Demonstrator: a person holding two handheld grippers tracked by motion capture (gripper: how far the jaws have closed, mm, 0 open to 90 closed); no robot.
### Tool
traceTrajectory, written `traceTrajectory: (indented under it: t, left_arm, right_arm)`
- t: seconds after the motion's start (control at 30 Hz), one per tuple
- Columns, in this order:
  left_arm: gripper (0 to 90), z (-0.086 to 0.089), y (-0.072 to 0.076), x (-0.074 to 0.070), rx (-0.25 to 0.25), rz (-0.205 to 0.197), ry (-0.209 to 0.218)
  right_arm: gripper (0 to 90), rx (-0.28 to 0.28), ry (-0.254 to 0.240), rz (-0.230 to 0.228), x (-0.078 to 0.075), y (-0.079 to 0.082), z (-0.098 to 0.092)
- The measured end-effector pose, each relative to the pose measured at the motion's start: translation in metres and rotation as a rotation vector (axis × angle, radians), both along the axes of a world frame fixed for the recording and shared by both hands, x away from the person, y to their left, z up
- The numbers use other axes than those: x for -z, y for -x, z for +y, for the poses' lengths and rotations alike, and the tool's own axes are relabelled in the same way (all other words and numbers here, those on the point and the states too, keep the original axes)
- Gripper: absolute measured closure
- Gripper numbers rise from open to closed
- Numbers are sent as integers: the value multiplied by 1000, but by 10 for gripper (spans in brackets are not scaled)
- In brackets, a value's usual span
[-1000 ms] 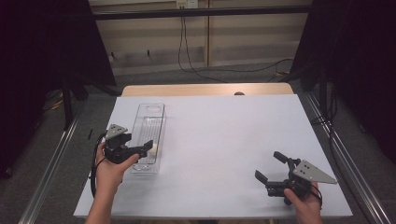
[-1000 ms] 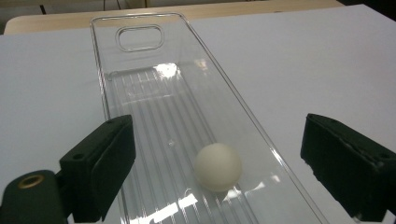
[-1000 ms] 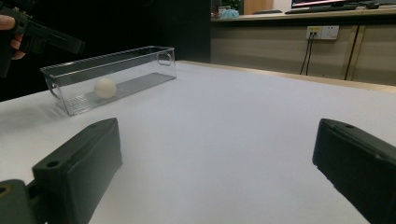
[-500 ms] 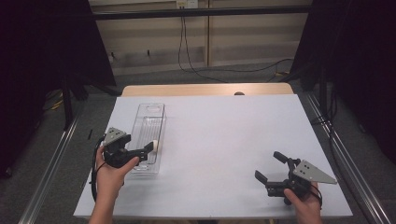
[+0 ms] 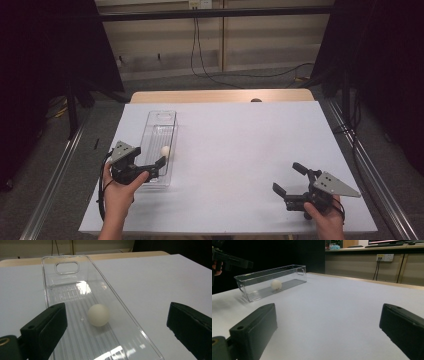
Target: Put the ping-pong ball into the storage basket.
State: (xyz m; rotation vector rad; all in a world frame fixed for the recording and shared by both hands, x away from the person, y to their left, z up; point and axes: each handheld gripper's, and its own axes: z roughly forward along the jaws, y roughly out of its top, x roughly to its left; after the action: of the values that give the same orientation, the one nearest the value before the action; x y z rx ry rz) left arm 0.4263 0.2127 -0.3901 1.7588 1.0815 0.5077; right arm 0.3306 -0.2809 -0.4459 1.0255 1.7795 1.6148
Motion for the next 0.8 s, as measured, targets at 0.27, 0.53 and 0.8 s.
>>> traceTrajectory:
  t: [0.27, 0.53, 0.8]
  left_arm:
    - [27, 3, 7, 4, -2, -29, 11]
    - [25, 7, 12, 7, 6, -53, 27]
    - [25, 11, 19, 10, 21, -67, 41]
  right_arm:
    - [8, -8, 7, -4, 0, 0, 0]
    - [8, -13, 9, -4, 0, 0, 0]
    - [8, -14, 4, -4, 0, -1, 1]
